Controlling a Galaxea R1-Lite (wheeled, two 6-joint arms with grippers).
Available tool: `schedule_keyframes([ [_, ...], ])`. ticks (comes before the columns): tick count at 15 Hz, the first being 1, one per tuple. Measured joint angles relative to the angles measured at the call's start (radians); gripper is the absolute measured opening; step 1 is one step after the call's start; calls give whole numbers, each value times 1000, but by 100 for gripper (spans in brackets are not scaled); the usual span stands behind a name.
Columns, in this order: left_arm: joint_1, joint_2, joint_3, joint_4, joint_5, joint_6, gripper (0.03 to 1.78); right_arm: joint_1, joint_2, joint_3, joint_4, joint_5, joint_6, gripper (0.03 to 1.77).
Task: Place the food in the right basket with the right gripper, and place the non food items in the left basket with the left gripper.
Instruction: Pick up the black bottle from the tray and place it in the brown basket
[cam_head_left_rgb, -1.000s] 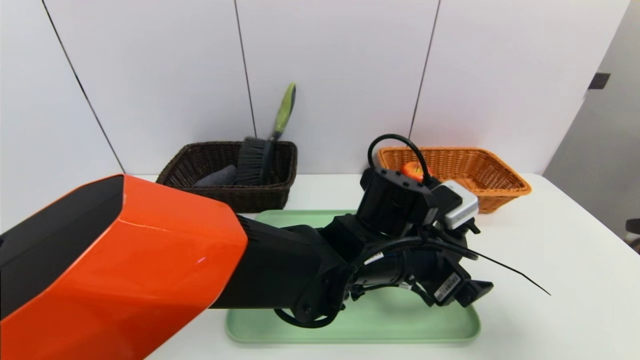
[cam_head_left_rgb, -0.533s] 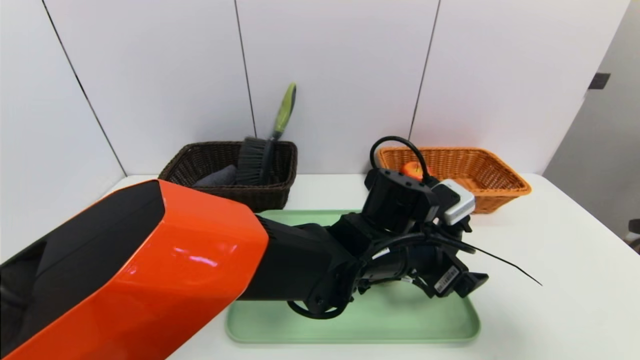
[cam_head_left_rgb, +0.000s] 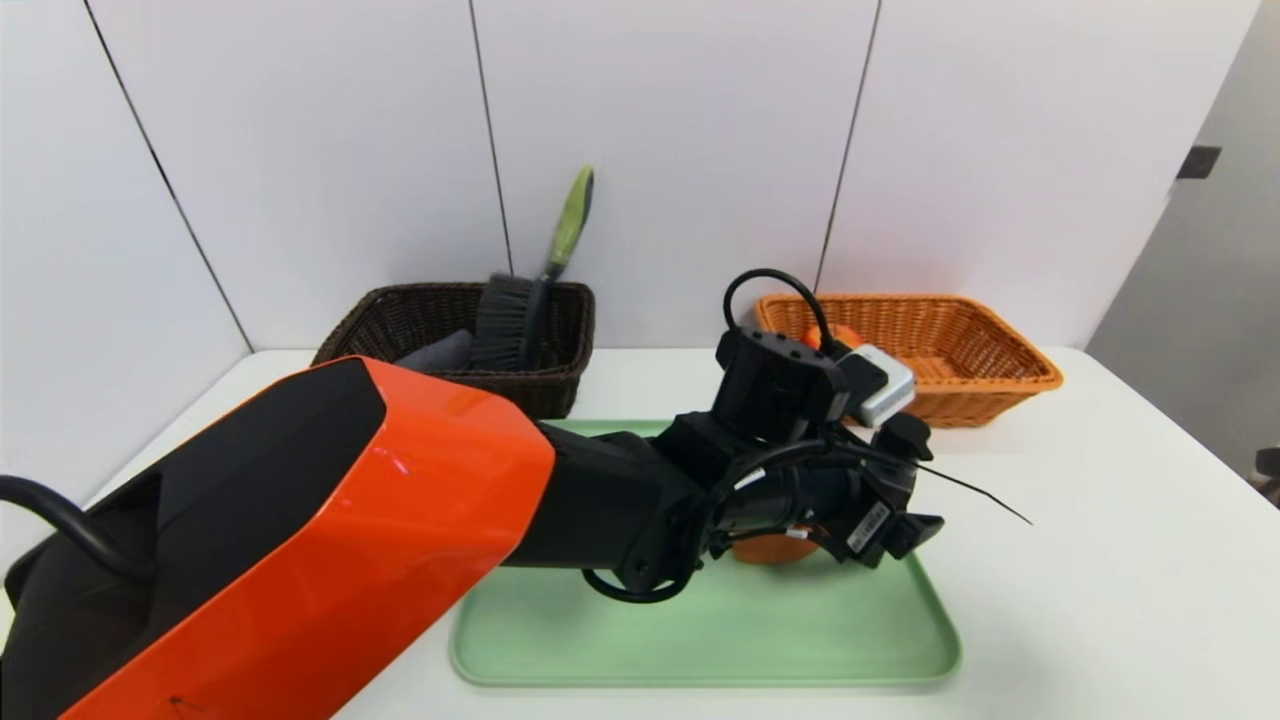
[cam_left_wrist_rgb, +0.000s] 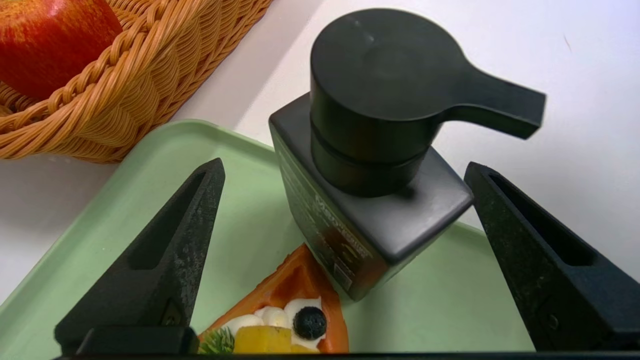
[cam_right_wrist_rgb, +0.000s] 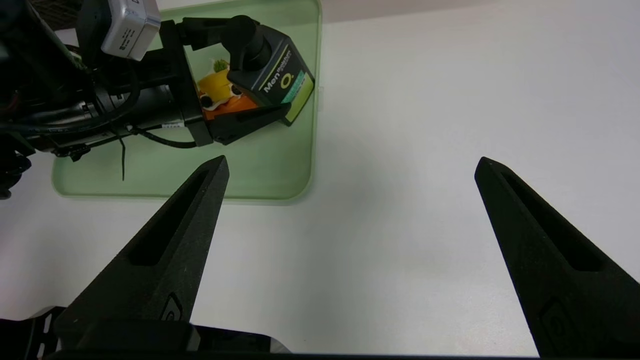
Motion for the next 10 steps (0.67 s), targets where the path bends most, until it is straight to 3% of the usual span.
schedule_keyframes([
  [2,1,20,-22,2,12,0,159,0,-7,6,0,0,0,170],
  [5,1,51,-55,1,77,0,111,0,-14,15,0,0,0,170],
  [9,1,58,-60,3,80,-2,61,0,-19,20,0,0,0,170],
  [10,2,54,-60,5,80,-3,61,0,-19,21,0,0,0,170],
])
